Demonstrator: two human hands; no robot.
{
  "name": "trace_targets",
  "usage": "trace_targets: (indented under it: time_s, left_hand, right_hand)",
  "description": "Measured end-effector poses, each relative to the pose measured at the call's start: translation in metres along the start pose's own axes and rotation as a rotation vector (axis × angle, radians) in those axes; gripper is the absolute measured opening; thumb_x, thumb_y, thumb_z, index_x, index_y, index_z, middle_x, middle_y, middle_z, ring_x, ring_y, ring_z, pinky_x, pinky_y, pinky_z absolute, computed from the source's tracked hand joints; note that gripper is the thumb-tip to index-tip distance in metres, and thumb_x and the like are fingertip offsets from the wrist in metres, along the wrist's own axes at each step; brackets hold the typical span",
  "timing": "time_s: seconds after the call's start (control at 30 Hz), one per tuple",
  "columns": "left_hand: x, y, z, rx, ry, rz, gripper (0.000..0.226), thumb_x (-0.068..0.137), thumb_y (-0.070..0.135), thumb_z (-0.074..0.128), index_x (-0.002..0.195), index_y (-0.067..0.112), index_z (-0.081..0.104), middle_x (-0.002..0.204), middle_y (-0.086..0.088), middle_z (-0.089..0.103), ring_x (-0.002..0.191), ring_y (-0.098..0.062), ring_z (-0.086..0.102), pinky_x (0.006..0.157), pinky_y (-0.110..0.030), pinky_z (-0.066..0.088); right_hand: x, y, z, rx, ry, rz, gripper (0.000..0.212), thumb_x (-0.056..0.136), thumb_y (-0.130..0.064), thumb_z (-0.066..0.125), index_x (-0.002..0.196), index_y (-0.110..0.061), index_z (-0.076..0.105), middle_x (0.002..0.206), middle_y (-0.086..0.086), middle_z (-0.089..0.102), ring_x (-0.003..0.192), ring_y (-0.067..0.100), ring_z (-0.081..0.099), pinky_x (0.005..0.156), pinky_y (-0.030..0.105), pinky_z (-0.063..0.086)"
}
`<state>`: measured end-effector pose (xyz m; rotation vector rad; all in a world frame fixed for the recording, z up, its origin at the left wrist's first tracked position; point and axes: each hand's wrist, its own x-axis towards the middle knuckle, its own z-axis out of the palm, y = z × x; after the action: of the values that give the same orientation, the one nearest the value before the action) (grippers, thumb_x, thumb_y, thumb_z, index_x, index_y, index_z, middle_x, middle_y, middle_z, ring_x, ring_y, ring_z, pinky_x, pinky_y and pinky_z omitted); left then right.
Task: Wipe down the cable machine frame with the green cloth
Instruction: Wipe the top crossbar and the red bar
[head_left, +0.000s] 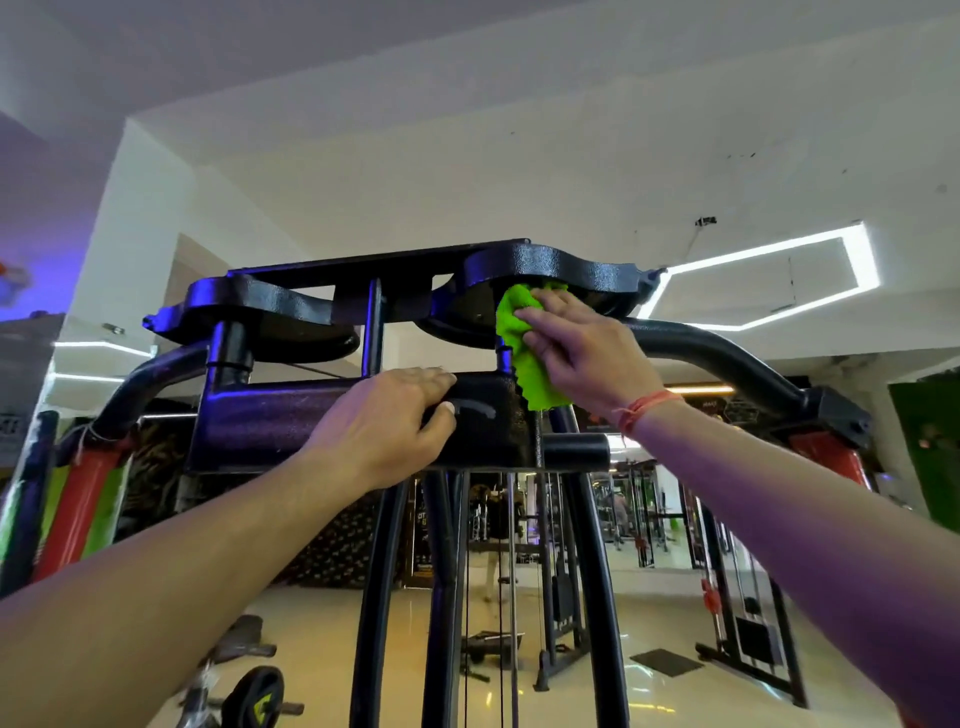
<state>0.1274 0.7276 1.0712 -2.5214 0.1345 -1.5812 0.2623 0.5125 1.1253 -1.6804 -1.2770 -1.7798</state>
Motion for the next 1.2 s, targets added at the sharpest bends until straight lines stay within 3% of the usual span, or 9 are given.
trace_targets:
  time_s: [0.17,0.33,0.47,0.6,0.67,0.73,0.9,1.07,1.2]
  left_hand:
    - [-0.01,-0.006,-0.002,-0.008,0.015,-0.087,0.063,0.092,0.049,0.035,0.146,0.02,0.052,0.152,0.004,0.05,0.143,-0.008,0.04,0.119,-0.031,0.033]
    - [-0.025,-0.025,-0.002,0.042,0.025,-0.17,0.055,0.098,0.043,0.043,0.147,0.019,0.05,0.153,0.002,0.048,0.143,-0.011,0.041,0.12,-0.033,0.033]
    - [-0.039,-0.039,-0.001,0.08,-0.037,-0.153,0.055,0.1,0.04,0.047,0.152,0.019,0.043,0.159,0.003,0.039,0.148,-0.011,0.031,0.124,-0.03,0.022]
    - [-0.047,-0.051,0.001,0.076,-0.072,-0.174,0.062,0.1,0.047,0.042,0.156,0.022,0.033,0.164,0.004,0.029,0.152,-0.012,0.021,0.126,-0.035,0.017]
    - [-0.049,-0.056,0.001,0.063,-0.082,-0.164,0.067,0.096,0.051,0.038,0.157,0.023,0.031,0.165,0.003,0.028,0.153,-0.012,0.019,0.126,-0.035,0.016]
    - [-0.051,-0.06,0.0,0.049,-0.081,-0.147,0.065,0.099,0.048,0.04,0.158,0.023,0.028,0.166,0.004,0.024,0.153,-0.012,0.016,0.126,-0.032,0.012]
    - [-0.053,-0.076,-0.006,0.029,-0.074,-0.079,0.063,0.104,0.044,0.04,0.16,0.022,0.022,0.167,0.006,0.017,0.154,-0.01,0.01,0.126,-0.029,0.008]
    - [-0.05,-0.105,-0.012,0.033,-0.079,0.017,0.063,0.104,0.044,0.039,0.16,0.022,0.021,0.167,0.004,0.018,0.154,-0.01,0.011,0.123,-0.025,0.004]
    - [-0.049,-0.13,-0.013,0.011,-0.074,0.064,0.064,0.104,0.045,0.038,0.16,0.021,0.021,0.167,0.004,0.018,0.154,-0.01,0.012,0.125,-0.027,0.006]
  right_hand:
    - [-0.012,-0.01,0.024,-0.024,-0.119,-0.397,0.035,0.102,-0.036,0.052,0.126,-0.019,0.07,0.139,0.0,0.062,0.139,0.023,0.049,0.111,0.044,0.045]
    - [-0.026,-0.025,0.043,-0.052,0.015,-0.238,0.039,0.104,-0.033,0.049,0.134,-0.014,0.064,0.146,0.005,0.056,0.145,0.026,0.039,0.119,0.045,0.032]
    - [-0.038,-0.032,0.051,-0.092,-0.04,-0.394,0.041,0.106,-0.039,0.042,0.135,-0.018,0.062,0.15,0.002,0.052,0.145,0.024,0.04,0.12,0.042,0.03]
    - [-0.037,-0.044,0.053,-0.059,0.05,-0.153,0.037,0.106,-0.035,0.046,0.133,-0.016,0.062,0.15,0.005,0.052,0.146,0.026,0.038,0.117,0.047,0.033]
    - [-0.052,-0.063,0.068,-0.166,-0.025,-0.227,0.04,0.106,-0.038,0.041,0.137,-0.02,0.059,0.156,0.001,0.044,0.15,0.025,0.031,0.121,0.046,0.028]
    - [-0.05,-0.064,0.066,-0.197,-0.084,-0.333,0.04,0.106,-0.039,0.041,0.135,-0.022,0.06,0.158,-0.001,0.042,0.149,0.024,0.033,0.119,0.045,0.032]
    - [-0.046,-0.078,0.065,-0.211,-0.018,0.0,0.033,0.104,-0.042,0.041,0.129,-0.025,0.055,0.165,-0.003,0.025,0.155,0.021,0.016,0.123,0.048,0.024]
    - [-0.038,-0.108,0.082,-0.336,-0.073,0.0,0.053,0.104,-0.052,0.036,0.151,-0.027,0.038,0.16,-0.005,0.037,0.152,0.021,0.025,0.12,0.045,0.027]
    - [-0.037,-0.125,0.093,-0.422,0.038,0.362,0.058,0.104,-0.052,0.028,0.158,-0.029,0.031,0.167,-0.002,0.021,0.156,0.023,0.01,0.125,0.046,0.015]
